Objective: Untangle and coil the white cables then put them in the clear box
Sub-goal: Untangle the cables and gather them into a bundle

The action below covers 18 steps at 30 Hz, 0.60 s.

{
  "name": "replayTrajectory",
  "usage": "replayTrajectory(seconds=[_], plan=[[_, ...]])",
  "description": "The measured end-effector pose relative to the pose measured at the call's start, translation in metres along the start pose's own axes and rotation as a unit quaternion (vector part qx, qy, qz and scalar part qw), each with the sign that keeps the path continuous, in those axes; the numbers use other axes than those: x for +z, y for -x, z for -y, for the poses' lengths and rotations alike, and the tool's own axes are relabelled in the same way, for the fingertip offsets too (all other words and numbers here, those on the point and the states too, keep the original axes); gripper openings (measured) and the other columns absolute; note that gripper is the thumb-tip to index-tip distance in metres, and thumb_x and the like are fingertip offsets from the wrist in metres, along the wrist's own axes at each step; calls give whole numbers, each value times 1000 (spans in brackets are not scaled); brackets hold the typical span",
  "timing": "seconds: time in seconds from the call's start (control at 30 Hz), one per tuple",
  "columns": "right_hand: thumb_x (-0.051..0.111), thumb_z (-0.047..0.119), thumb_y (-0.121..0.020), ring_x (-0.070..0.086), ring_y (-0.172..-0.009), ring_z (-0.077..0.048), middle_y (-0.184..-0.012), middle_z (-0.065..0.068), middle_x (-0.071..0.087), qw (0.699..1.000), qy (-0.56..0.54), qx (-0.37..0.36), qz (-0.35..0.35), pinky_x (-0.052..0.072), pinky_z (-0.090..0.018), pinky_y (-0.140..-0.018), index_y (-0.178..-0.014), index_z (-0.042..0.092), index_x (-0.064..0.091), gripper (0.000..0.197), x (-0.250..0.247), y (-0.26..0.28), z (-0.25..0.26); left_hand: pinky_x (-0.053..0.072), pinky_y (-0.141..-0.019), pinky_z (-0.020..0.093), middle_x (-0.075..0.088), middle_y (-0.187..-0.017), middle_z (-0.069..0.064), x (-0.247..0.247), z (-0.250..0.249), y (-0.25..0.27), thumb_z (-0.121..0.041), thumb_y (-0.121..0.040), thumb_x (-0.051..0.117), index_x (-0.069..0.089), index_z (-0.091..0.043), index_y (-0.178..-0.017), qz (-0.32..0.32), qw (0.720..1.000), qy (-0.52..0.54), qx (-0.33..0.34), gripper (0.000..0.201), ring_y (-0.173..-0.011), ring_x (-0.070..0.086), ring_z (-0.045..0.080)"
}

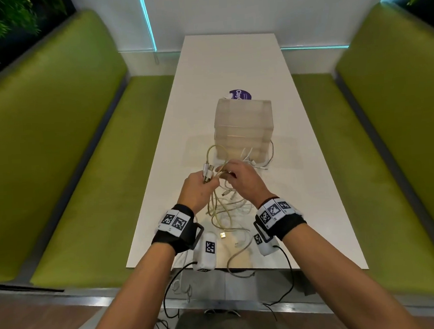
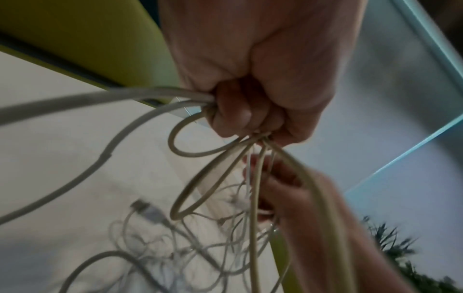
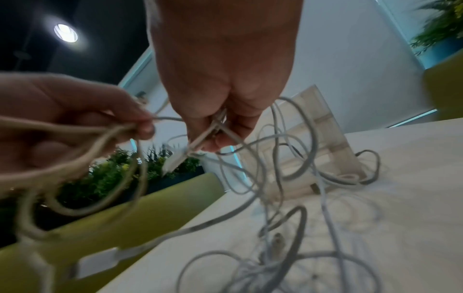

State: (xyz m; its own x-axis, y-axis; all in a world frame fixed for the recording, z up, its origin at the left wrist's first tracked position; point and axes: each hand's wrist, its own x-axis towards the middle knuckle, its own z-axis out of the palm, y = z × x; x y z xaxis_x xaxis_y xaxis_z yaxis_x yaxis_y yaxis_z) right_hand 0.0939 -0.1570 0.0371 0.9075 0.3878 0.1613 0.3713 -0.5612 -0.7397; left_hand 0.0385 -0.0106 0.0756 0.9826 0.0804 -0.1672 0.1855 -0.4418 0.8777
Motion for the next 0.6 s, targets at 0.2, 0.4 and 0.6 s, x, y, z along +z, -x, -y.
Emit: replayTrajectory(seconds=[0.2,0.4,0.6], plan=[[64,9,-85,55,-96,-17,-108,-5,56,995,24,96,-31,47,-35,-87,-95,11,71,13,-4,0,-41,23,-49,28,33,-54,-3,-34,1,2,-13,-88,57,36,-18,-59,-69,996,52,-14,36,-48,28,13],[56,18,-94,64,-88,-26,-109,-4,60,985,-72,155,9,55,-22,-57,-107,14,69,19,-24,0,-42,20,-48,28,28,-55,-4,-68,10,0,-12,-90,57,30,-20,-58,-77,996,40,-21,42,-46,23,12],[47,21,-98,63,-83,-28,-108,3,59,961,31,211,176,59,-39,-72,-129,30,57,34,-56,1,-3,19,-47,27,28,-54,-5,-62,21,12,-15,-90,57,33,-18,-63,-46,998,32,-31,36,-44,22,11]])
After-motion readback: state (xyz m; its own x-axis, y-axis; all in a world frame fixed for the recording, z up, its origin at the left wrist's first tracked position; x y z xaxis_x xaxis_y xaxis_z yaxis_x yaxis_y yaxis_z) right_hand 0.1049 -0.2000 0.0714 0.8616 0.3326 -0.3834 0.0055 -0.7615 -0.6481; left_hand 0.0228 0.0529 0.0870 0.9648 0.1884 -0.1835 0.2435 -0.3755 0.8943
